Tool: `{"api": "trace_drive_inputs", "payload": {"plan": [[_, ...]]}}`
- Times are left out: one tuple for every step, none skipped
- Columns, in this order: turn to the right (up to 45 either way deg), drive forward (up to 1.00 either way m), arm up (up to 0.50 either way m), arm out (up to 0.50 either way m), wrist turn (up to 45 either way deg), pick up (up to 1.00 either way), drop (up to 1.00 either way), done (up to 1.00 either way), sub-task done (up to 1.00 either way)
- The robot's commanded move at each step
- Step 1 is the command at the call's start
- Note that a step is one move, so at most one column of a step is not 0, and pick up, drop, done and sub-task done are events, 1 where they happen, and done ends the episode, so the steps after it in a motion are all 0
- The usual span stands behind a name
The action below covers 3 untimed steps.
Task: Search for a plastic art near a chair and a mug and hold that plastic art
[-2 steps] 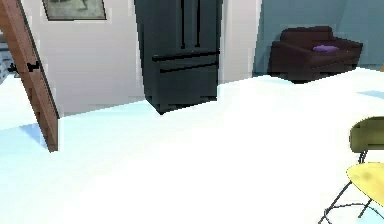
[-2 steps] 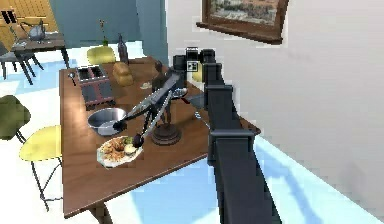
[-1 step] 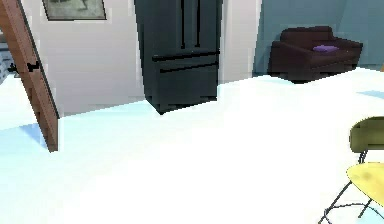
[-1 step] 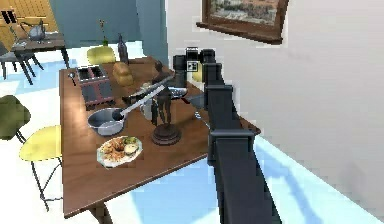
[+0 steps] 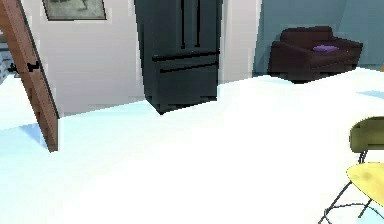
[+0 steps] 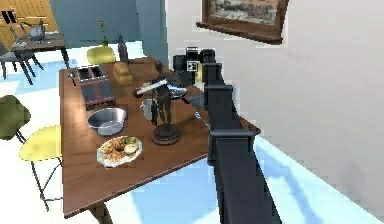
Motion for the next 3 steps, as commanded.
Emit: {"api": "trace_drive_inputs", "payload": {"plan": [[0.0,0.0,0.0,0.0,15.0,0.0,0.0,0.0,0.0],[0.0,0.0,0.0,0.0,0.0,1.0,0.0,0.0,0.0],[0.0,0.0,0.02,0.0,0.0,0.0,0.0,0.0,0.0]]}}
